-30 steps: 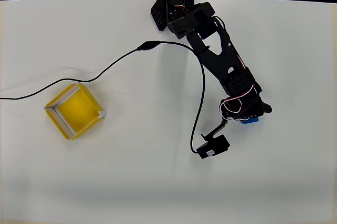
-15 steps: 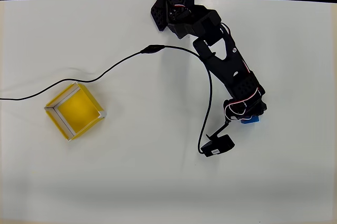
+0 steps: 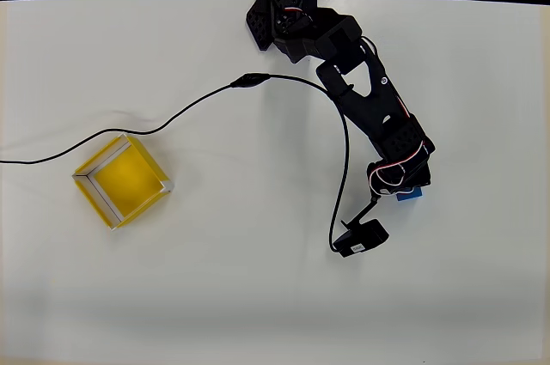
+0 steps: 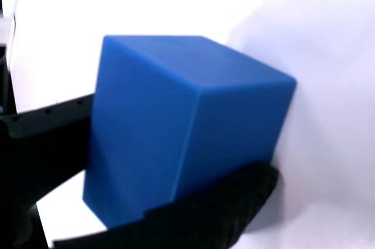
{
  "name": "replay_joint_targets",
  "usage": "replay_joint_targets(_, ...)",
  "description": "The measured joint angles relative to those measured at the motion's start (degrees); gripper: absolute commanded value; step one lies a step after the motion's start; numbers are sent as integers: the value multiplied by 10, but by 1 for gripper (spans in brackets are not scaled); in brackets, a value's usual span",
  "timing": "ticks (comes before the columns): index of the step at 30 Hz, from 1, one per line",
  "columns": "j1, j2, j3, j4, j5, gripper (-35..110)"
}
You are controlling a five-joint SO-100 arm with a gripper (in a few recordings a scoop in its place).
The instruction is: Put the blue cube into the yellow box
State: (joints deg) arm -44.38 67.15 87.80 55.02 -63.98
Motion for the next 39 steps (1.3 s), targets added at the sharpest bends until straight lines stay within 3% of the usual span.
replay_joint_targets(7,53,43,0,51,-66,14)
replay_joint_targets(15,226,217,15,77,-166,14)
replay_joint_targets(27,536,439,231,-50,-310,13)
replay_joint_targets(39,708,478,296,-154,-361,13)
